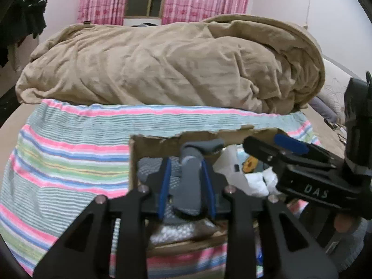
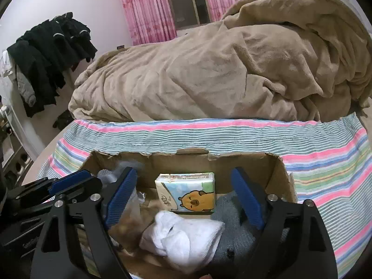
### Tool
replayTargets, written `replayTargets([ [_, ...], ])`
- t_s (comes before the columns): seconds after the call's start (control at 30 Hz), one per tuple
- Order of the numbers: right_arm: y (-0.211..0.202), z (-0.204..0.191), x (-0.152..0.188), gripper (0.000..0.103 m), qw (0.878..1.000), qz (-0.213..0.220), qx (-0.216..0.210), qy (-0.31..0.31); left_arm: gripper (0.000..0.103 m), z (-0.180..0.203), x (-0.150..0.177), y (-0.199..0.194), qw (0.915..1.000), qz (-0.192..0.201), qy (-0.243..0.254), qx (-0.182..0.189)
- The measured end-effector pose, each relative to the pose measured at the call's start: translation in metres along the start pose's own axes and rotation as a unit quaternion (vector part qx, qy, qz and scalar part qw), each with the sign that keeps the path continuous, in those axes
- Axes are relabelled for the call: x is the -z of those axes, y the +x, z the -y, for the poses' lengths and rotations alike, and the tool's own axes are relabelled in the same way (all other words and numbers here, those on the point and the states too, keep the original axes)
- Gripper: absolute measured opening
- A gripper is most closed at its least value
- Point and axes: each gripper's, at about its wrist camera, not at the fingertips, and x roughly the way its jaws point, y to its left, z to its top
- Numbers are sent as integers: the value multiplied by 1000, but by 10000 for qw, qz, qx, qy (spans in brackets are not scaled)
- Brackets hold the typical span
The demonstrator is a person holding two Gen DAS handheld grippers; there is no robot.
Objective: Organize objects
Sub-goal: 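Lower the gloves and tissue box into the cardboard box and open both tools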
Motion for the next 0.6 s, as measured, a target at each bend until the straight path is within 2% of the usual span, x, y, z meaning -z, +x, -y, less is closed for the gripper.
replayTargets([
  [0.17, -14, 2, 0, 87, 9999, 82, -44, 110, 41, 10, 3, -20, 9992, 262, 268, -141],
  [0.23, -25, -1, 1, 87, 9998, 177, -36, 64, 57, 13, 8, -33, 9979, 421, 388, -293],
  [0.3, -38, -2, 5, 87, 9997, 249, -60, 31, 72, 15, 13, -48, 9972, 564, 417, -253],
  [0.33, -43, -2, 6, 87, 9996, 266, -66, 20, 75, 15, 15, -54, 9971, 604, 411, -206],
  [0.43, -61, -2, 15, 87, 9996, 274, -83, -41, 77, 18, 23, -69, 9967, 582, 474, -298],
  [0.6, -87, 1, 28, 87, 9995, 262, -86, -166, 77, 22, 40, -82, 9980, 400, 463, -187],
])
